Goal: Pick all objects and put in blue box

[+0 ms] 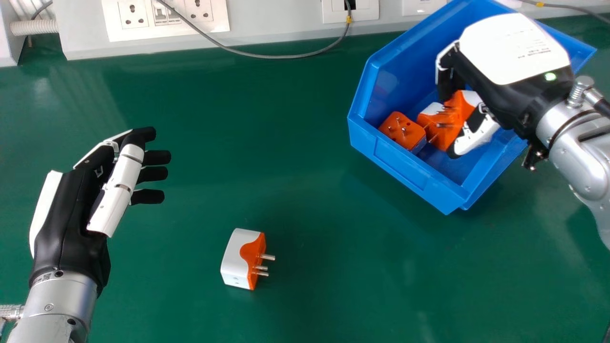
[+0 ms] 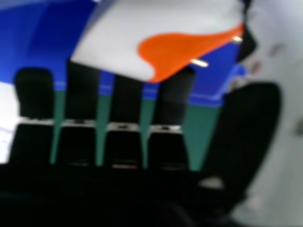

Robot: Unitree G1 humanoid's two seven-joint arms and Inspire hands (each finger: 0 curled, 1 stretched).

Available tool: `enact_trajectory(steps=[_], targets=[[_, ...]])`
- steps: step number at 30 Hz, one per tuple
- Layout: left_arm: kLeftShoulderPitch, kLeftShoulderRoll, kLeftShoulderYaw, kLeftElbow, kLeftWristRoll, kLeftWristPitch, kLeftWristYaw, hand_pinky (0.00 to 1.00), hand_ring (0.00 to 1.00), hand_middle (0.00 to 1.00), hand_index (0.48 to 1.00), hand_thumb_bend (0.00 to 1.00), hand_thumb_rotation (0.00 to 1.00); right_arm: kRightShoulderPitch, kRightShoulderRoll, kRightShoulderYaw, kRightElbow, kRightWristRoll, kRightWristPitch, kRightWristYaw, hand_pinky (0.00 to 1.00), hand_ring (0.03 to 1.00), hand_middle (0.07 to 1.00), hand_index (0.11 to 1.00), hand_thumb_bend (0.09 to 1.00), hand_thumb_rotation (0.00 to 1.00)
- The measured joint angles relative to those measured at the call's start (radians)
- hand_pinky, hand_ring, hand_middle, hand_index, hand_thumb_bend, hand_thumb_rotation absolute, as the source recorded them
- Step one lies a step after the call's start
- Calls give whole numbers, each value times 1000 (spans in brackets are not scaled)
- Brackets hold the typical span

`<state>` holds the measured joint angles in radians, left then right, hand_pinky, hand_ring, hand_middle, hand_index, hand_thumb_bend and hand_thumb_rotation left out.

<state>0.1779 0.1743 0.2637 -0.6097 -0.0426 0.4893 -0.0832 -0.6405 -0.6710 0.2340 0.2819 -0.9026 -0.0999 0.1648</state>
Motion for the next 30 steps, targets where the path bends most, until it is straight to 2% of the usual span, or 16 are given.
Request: enact_trajectory(steps=[1, 3, 4, 15, 24, 30], targets=[[0, 0, 0, 0, 0, 0, 0, 615, 708, 699, 764, 301, 746, -13, 2, 3, 24, -1, 4, -6, 241, 413, 516, 450, 508, 0], [0, 0, 0, 0, 0, 0, 0, 615, 708, 699, 764, 301, 746, -36, 6, 12, 65, -3, 15, -22, 241, 413, 516, 450, 508, 0], [0, 0, 0, -1, 0, 0, -1, 617, 709, 699, 765, 302, 745, -48, 7, 17, 86, -8, 24, -28, 208, 418, 513, 452, 508, 0], [5, 0, 0, -6, 0, 0, -2, 621, 711, 704, 770, 304, 742, -124, 52, 79, 190, -38, 118, -62, 134, 425, 505, 464, 510, 0], [7, 0, -1, -10, 0, 2, -2, 623, 713, 706, 772, 300, 741, -181, 83, 119, 252, -42, 137, -79, 108, 428, 502, 469, 511, 0], [8, -1, -4, -23, 1, 8, 0, 624, 713, 707, 772, 298, 740, -245, 110, 161, 349, -48, 155, -83, 89, 426, 499, 474, 512, 0]])
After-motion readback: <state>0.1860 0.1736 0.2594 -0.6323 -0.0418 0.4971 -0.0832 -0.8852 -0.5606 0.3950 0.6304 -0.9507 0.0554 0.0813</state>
